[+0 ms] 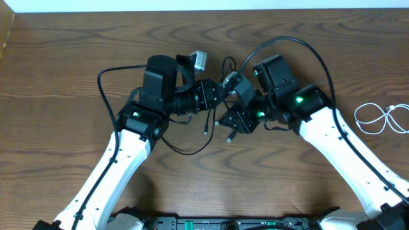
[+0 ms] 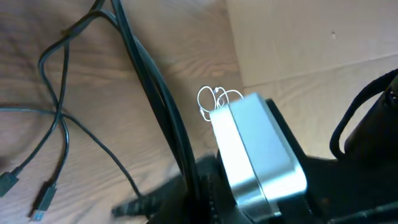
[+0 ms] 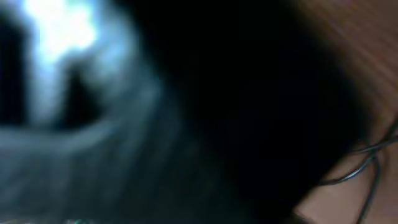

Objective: Untangle cables

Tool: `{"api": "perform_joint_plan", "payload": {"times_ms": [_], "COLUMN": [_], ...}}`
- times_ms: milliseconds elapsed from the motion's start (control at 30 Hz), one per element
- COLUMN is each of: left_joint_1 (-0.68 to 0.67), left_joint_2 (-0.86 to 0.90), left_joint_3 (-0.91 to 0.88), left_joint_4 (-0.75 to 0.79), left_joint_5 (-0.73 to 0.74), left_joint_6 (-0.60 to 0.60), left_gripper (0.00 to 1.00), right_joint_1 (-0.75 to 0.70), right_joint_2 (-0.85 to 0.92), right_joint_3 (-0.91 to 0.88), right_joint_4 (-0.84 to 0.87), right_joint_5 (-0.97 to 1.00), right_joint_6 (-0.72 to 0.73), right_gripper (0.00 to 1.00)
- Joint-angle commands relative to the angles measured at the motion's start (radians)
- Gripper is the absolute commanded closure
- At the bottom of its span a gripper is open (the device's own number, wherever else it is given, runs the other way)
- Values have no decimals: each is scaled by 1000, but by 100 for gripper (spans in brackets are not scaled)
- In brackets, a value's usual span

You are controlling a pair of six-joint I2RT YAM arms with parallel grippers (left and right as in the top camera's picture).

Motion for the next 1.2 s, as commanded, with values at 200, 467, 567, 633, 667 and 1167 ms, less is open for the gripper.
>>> {"api": "perform_joint_plan", "payload": {"times_ms": [200, 467, 567, 633, 667, 1167], "left_joint_1": [-6, -6, -6, -6, -6, -7], "left_joint_2": [1, 7, 7, 7, 7, 7], "left_joint_3": [24, 16, 16, 16, 16, 15], "left_joint_4": [-172, -275, -309, -334, -354, -472], "left_joint_5": [-143, -228, -229, -228, -229, -229], "left_joint_6": [130, 206, 226, 247, 267, 382], "left_gripper": [88, 83, 83, 83, 83, 75], "right_joint_1": [-37, -164, -221, -248, -265, -363], "right_joint_2": [-11, -71, -71, -71, -71, -71], "right_joint_3": [-6, -6, -6, -6, -6, -6], "right_joint_4": [-12, -49, -66, -71, -72, -82], "right_joint_5": [26, 61, 118, 136, 150, -296], "right_joint_6": [13, 42, 66, 80, 96, -59], "right_gripper": [99, 99, 99, 99, 99, 99]}}
